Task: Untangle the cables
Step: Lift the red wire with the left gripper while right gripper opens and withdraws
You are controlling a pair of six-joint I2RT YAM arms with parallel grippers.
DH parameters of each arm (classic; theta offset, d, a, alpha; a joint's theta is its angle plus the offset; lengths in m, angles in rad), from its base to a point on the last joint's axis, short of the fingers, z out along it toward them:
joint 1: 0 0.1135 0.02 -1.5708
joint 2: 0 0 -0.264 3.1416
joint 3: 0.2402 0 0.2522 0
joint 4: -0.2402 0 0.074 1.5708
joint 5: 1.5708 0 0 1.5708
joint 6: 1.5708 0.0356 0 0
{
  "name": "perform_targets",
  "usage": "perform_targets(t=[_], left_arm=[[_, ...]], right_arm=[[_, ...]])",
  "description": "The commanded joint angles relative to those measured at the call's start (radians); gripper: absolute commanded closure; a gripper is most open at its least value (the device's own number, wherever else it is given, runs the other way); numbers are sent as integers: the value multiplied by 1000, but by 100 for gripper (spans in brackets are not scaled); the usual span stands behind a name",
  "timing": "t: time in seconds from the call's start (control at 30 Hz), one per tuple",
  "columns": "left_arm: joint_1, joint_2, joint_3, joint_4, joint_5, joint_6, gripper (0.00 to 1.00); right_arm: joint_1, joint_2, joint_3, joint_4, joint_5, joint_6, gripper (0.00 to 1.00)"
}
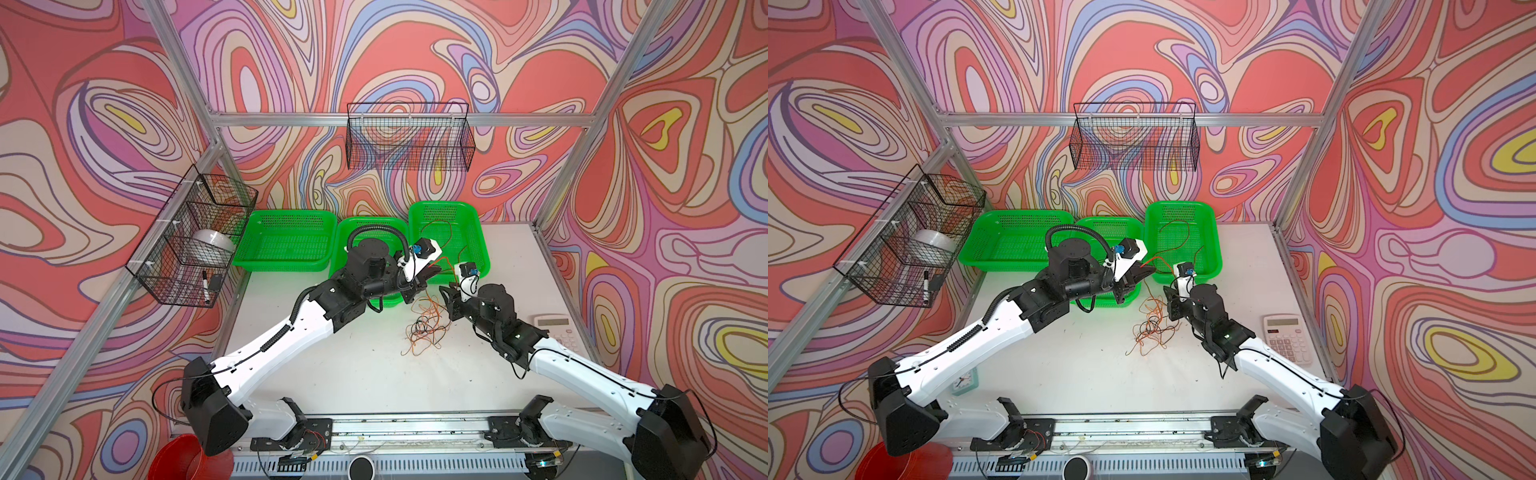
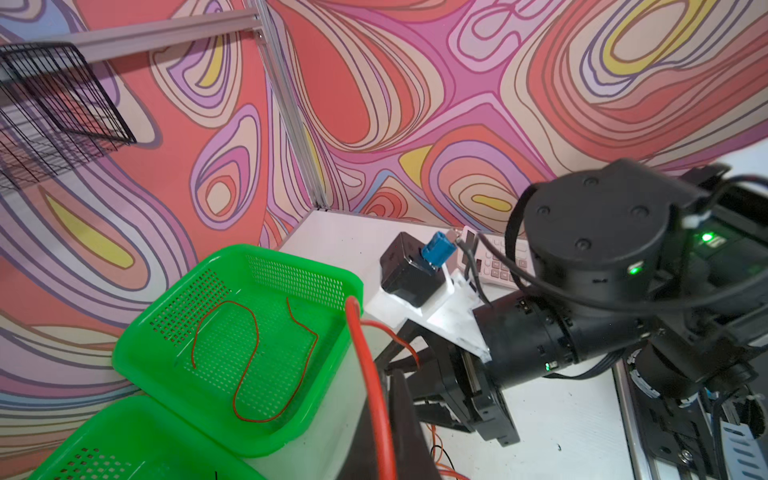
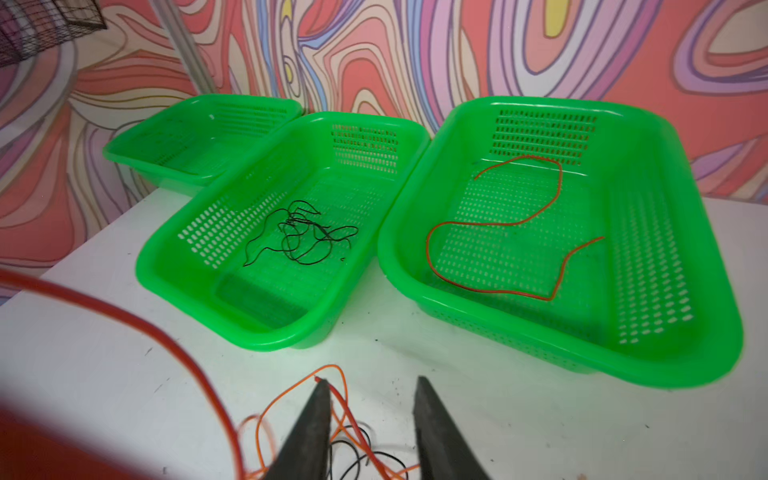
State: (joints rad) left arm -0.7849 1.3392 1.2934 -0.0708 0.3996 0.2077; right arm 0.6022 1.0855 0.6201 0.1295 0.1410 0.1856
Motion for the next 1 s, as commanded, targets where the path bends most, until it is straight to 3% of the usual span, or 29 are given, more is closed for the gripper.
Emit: perform_targets(t=[0.0,0.1,0.17,0.3,0.47,0.53,0.6,0.83,0.97], left_arm=[[-4,-52,49,-80,-14,45,100],[19,-66,21,-150,-59,82,100],[47,-82,-33,-139,-52,59,100],[59,-81,-134,-61,-16,40,100],[54,-44,-171,114,43,-58,100],[43,-33,-138,139,19,-75,100],[31,-27,-98,143,-8,-77,100],[-1,-23,-15,197,-115,-130,100],[-24,-4,17,223,-140,-146,100]], right_arm=[[-7,-59,-2,22,125,-12,85],[-25,-136,49,-74,164,-112,100],[-47,-191,83,-113,126,-187,100],[-83,-214,192,-235,-61,-310,100],[-83,-136,320,-304,-209,-299,99],[-83,-124,302,-273,-218,-272,61],[-83,-131,238,-209,-255,-221,46],[-84,-213,-138,279,-391,24,33],[-82,-172,-201,391,-446,93,27]])
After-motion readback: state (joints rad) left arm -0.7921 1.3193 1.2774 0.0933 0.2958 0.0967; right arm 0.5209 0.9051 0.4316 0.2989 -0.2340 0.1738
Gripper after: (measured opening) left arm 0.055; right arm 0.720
